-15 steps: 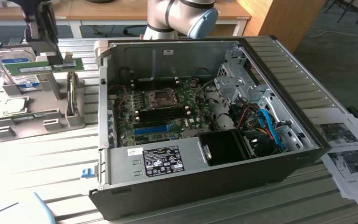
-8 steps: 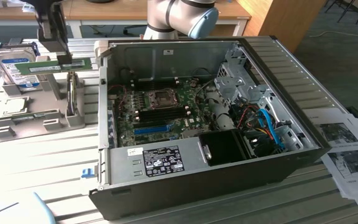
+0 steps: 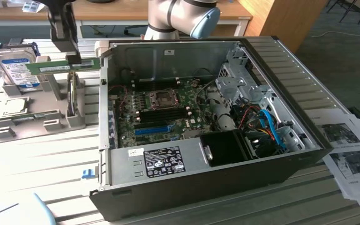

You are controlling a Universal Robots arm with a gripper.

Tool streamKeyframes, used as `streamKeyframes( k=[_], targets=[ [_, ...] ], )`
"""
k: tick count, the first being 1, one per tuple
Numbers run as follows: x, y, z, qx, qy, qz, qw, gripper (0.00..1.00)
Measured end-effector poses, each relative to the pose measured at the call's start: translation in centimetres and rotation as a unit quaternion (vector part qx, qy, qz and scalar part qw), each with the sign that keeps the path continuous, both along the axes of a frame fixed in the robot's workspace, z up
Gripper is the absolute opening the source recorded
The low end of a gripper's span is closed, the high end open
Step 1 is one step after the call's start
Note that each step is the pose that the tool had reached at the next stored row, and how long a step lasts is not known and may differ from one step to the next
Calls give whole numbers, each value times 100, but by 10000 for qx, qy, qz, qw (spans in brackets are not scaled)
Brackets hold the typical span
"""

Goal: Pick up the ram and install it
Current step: 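Pick up the ram and move it above insertion slot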

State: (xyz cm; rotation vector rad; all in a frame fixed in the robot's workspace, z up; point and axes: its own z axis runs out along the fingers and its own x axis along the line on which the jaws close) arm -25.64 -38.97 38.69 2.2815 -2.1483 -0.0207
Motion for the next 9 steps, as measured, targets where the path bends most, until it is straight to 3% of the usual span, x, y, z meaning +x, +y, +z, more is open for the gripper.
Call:
streamKeyframes(
  k=[9],
  targets=[
    [198, 0, 0, 0, 0, 0, 10000, 11]
  ],
)
